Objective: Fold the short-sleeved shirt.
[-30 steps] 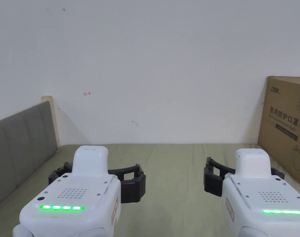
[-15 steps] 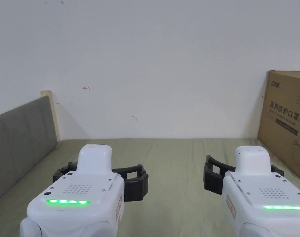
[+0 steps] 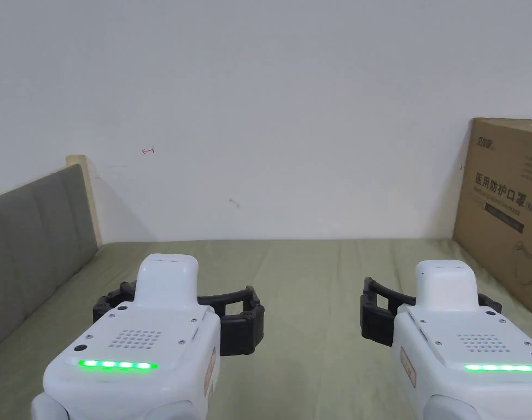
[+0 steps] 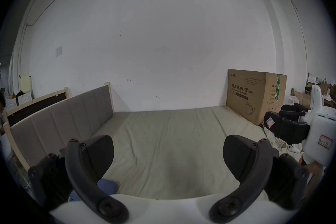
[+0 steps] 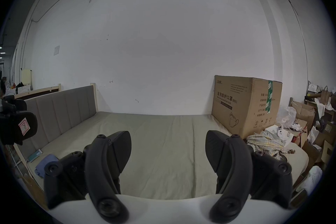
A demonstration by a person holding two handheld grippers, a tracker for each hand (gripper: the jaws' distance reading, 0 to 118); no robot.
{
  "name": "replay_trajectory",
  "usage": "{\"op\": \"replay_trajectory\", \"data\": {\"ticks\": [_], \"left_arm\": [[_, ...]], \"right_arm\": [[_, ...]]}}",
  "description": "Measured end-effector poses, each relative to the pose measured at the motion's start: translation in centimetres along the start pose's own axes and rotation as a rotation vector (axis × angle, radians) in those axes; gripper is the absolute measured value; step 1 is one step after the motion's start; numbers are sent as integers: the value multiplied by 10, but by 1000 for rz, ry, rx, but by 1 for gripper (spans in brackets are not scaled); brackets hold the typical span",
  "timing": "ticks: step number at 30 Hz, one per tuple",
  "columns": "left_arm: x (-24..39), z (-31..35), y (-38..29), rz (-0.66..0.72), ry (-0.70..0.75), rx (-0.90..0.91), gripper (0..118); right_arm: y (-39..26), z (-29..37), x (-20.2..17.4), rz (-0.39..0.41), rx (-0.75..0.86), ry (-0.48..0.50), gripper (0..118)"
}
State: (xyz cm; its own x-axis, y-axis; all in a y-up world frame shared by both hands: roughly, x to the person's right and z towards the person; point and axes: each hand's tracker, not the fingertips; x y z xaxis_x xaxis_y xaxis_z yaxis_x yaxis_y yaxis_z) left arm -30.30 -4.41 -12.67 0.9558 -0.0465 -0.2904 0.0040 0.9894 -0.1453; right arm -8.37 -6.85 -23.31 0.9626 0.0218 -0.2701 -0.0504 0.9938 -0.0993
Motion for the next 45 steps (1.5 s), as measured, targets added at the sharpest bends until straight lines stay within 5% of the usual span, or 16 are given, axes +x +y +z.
{"op": "replay_trajectory", "data": {"ticks": [17, 24, 45], "left_arm": [[2, -5, 6, 70, 36, -84, 118], [10, -2, -7, -33, 50, -11, 118], [10, 1, -5, -37, -4, -41, 118]], "right_arm": [[-8, 0, 0, 10, -16, -13, 91], [-11, 1, 1, 9, -29, -13, 91], [-9, 1, 2, 18, -31, -18, 91]]}}
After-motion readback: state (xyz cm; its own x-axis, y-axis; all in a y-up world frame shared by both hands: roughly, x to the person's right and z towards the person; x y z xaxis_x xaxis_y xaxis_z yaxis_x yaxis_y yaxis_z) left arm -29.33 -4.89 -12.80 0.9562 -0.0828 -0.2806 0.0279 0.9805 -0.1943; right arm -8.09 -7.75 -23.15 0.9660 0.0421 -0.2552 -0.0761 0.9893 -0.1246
